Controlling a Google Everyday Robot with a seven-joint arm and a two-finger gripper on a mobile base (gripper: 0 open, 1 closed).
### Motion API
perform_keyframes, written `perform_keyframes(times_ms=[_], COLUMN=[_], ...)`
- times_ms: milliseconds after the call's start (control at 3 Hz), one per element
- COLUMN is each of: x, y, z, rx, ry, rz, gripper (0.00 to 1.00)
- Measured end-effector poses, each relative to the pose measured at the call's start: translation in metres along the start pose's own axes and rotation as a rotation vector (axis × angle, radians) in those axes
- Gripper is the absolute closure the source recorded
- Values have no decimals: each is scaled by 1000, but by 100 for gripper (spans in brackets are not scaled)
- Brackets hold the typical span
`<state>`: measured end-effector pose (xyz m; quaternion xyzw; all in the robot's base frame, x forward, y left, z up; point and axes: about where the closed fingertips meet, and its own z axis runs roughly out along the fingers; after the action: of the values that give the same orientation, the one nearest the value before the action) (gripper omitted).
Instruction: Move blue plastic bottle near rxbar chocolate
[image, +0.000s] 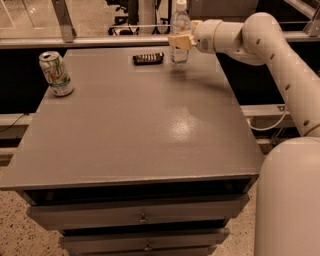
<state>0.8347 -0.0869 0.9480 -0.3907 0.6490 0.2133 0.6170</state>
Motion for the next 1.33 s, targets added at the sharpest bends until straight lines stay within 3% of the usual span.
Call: perform_keyframes(times_ms=[333,667,1333], x=[5,8,18], y=[-4,-7,-9], z=[10,14,20], rx=[8,22,26], ry=[-8,-9,-19], rz=[44,88,179], gripper=[100,90,43])
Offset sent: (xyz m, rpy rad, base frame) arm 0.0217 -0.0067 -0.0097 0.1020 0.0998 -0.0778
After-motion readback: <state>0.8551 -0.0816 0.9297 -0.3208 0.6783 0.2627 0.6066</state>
